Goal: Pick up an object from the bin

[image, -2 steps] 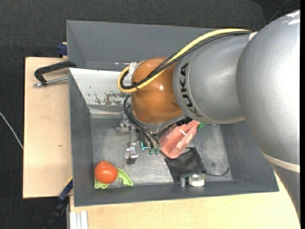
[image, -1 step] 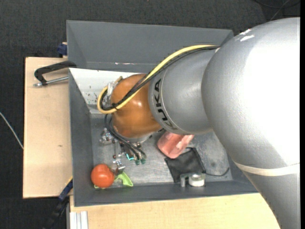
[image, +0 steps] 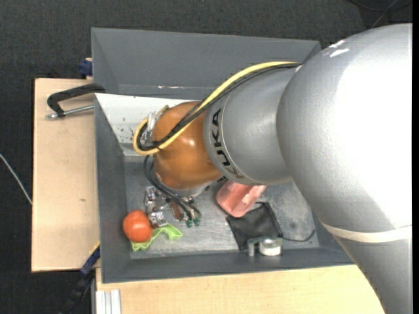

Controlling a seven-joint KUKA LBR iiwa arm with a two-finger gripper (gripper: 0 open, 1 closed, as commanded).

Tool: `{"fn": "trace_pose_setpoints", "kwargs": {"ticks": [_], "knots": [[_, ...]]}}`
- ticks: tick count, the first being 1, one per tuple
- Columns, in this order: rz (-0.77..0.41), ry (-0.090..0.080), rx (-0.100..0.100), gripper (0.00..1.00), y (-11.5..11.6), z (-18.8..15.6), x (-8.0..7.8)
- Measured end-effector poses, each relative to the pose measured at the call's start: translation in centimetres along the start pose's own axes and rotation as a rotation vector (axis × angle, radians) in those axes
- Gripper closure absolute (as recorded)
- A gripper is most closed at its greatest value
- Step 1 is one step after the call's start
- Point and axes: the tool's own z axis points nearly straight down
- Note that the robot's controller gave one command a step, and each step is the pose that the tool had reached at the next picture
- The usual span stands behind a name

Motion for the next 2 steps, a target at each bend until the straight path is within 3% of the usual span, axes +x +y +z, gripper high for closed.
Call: {"fn": "trace_pose_setpoints", "kwargs": {"ticks": [1, 2], "knots": [[0.0, 0.0, 0.0, 1.0, 0.0, 0.0, 0.0], [-0.052, -0.007, 0.002, 1.0, 0.4, -14.8, 0.6]]}}
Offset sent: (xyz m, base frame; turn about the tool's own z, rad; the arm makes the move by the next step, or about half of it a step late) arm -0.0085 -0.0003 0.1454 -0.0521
